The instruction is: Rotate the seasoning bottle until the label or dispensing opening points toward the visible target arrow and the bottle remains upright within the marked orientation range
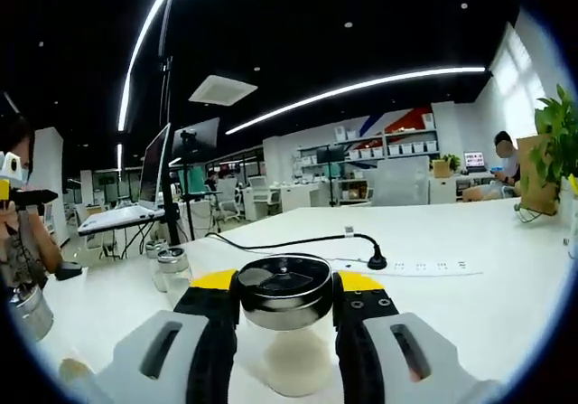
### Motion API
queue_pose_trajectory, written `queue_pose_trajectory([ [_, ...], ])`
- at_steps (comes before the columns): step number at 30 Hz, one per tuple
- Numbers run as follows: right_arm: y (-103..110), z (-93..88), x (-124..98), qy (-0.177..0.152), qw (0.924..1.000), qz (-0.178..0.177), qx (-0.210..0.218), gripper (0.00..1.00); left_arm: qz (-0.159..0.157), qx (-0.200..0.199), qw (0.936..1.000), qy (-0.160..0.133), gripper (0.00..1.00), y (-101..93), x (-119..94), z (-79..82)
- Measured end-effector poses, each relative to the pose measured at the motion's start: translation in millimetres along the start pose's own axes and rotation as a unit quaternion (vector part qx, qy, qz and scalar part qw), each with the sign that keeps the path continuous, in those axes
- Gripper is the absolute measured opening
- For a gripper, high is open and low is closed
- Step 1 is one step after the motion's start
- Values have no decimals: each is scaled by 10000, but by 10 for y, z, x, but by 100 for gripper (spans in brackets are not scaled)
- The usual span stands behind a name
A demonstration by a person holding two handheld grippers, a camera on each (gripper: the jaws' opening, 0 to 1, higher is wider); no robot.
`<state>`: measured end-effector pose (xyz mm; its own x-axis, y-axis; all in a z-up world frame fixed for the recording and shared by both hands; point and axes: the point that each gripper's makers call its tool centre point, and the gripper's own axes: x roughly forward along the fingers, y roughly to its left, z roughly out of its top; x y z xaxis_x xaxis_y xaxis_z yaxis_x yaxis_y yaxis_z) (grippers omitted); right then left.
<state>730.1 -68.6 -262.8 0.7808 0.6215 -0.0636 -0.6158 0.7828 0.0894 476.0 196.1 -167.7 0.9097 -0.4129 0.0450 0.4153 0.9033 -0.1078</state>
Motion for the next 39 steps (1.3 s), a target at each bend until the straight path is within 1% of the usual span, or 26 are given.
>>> queue_pose_trajectory([
  [1,-11,-4,2,15,10000,-40,46,41,14,-4,10000,-13,100,8,-1,4],
  [5,-18,-7,4,85,10000,-28,-5,40,86,-2,10000,4,100,42,6,-6],
  [9,-15,-7,-1,35,10000,0,-7,40,-4,-12,10000,0,99,6,1,-5],
  [15,-7,-2,-6,-28,10000,37,-61,40,28,-6,10000,-48,99,23,-19,20],
  [18,-25,1,-14,20,10000,-14,-37,39,65,27,10000,-30,99,40,-25,16],
  [21,1,-3,-27,44,9999,89,-119,39,70,32,10000,-49,99,38,-31,24],
  [23,1,-5,-44,5,9999,113,-29,39,45,5,10000,-66,99,27,-31,27],
  [26,22,-5,-68,-36,9998,183,-28,39,61,1,10000,-55,99,32,-27,20],
  [29,57,27,-114,-88,9996,253,-116,39,51,-9,10000,-58,99,28,-28,18],
  [31,67,99,-165,-224,9993,310,-32,39,49,-7,10000,-81,99,26,-30,26],
  [34,123,176,-263,-267,9989,376,-102,39,56,-6,10000,-66,99,26,-29,16],
  [37,185,208,-372,-214,9986,446,-176,39,62,-8,10000,-63,99,24,-25,12],
  [38,216,185,-412,-64,9981,575,-200,39,62,-8,10000,-60,99,22,-21,11],
  [39,239,188,-450,-44,9978,627,-221,39,51,-6,10000,-47,99,14,-18,6],
])
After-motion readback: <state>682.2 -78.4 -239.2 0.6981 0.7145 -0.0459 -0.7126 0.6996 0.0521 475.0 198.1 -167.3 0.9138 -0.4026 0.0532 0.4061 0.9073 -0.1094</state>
